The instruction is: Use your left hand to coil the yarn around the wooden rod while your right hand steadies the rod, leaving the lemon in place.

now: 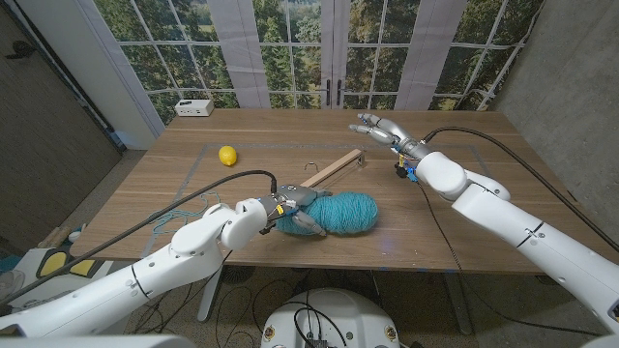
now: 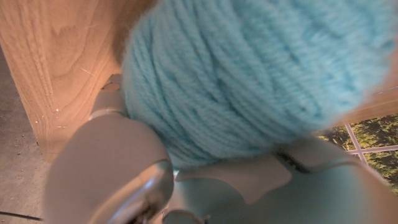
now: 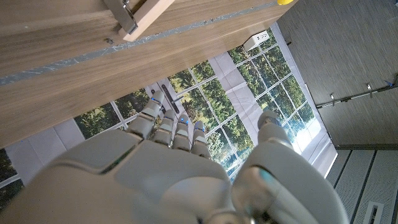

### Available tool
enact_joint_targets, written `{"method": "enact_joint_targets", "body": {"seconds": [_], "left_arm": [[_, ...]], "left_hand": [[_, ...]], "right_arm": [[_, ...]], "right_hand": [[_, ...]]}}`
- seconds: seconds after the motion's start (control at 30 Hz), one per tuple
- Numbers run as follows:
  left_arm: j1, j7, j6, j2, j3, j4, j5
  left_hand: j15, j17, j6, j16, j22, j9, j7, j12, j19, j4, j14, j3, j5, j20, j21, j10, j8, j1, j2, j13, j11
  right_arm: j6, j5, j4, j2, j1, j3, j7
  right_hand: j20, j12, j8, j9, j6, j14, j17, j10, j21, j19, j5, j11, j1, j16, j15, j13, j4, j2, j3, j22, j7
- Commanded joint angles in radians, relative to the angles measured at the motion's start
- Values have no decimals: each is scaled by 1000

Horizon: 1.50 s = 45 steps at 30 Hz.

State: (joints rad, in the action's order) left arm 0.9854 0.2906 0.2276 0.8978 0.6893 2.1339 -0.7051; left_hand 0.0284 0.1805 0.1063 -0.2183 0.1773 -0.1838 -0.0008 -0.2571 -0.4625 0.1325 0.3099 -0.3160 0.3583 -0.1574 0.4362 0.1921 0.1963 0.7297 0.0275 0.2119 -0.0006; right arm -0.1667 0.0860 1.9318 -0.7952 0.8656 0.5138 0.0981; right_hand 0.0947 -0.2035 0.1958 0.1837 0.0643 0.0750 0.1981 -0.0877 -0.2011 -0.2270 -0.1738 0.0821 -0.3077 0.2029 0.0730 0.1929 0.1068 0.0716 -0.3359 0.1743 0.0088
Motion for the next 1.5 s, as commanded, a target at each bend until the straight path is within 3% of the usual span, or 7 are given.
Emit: {"method": "enact_joint_targets", "body": {"seconds": [0.03, 0.17, 0.37, 0.53, 0.87, 1.23, 1.5], "left_arm": [[-19, 15, -8, -29, 34, -35, 31], [-15, -7, 3, -37, 38, -41, 26], [20, -105, 33, -35, 31, -28, -33], [75, -225, 75, -33, 0, -1, -80], [194, -538, 187, -78, -38, 4, -219], [228, -615, 222, -104, -85, 13, -185], [159, -376, 254, -62, -51, 43, -186]], "left_hand": [[34, 4, 63, -24, 7, -6, 21, -29, -77, 7, 101, -62, -39, 32, 20, 101, 21, 77, -142, 5, 0], [77, 9, 172, -50, 14, -9, 45, -61, -183, 14, 261, -188, -100, 89, 66, 244, 39, 198, -235, 12, -12], [164, 31, 475, -160, 44, -25, 91, -162, -343, -109, 629, -373, -157, 216, 216, 546, 109, 283, -239, 63, -42], [190, 58, 558, -218, 57, -63, 59, -195, -437, -162, 799, -405, -159, 287, 328, 598, 134, 293, -230, 127, -67], [187, 33, 618, -202, 47, -117, 59, -270, -555, -206, 900, -423, -154, 325, 429, 643, 153, 280, -225, 207, -90], [182, 41, 628, -171, 45, -148, 31, -293, -497, -228, 869, -425, -156, 294, 444, 637, 156, 264, -221, 249, -105], [167, 17, 636, -68, -5, -174, 14, -214, -189, -244, 689, -456, -170, 42, 344, 653, 158, 211, -214, 202, -122]], "right_arm": [[7, 12, -5, -2, 8, -5, 1], [8, 11, -7, -1, 8, -4, 1], [5, 12, -6, 0, 8, -3, 2], [-5, 8, 0, 0, 6, 0, 4], [-19, 3, -3, 7, -9, 12, -4], [-24, -6, -15, 22, -32, 27, -9], [-13, -7, -33, 31, -44, 33, -11]], "right_hand": [[-6, 1, 1, 3, 4, 8, 3, -5, 2, 1, -4, -1, 17, 8, 1, 3, -8, 1, 2, 3, -6], [-6, 1, 1, 4, 4, 8, 3, -5, 2, 1, -4, -1, 22, 8, 0, 3, -11, 3, 4, 3, -6], [-6, 1, 0, 4, 4, 7, 4, -6, 2, 1, -3, -1, 29, 8, 1, 3, -15, 4, 7, 3, -6], [-6, 2, 0, 4, 4, 8, 4, -6, 2, 1, -4, -1, 32, 8, 0, 3, -16, 4, 10, 3, -6], [-7, 2, 0, 3, 5, 8, 2, -6, 2, 1, -5, -3, 32, 7, 1, 3, -15, 5, 11, 3, -7], [-8, 2, -1, 3, 4, 8, 0, -5, 2, 2, -6, -3, 31, 5, 0, 3, -13, 7, 12, 3, -8], [-7, 3, -2, 3, 3, 10, -1, -5, 2, 2, -6, -2, 31, 5, 0, 3, -12, 7, 13, 3, -7]]}}
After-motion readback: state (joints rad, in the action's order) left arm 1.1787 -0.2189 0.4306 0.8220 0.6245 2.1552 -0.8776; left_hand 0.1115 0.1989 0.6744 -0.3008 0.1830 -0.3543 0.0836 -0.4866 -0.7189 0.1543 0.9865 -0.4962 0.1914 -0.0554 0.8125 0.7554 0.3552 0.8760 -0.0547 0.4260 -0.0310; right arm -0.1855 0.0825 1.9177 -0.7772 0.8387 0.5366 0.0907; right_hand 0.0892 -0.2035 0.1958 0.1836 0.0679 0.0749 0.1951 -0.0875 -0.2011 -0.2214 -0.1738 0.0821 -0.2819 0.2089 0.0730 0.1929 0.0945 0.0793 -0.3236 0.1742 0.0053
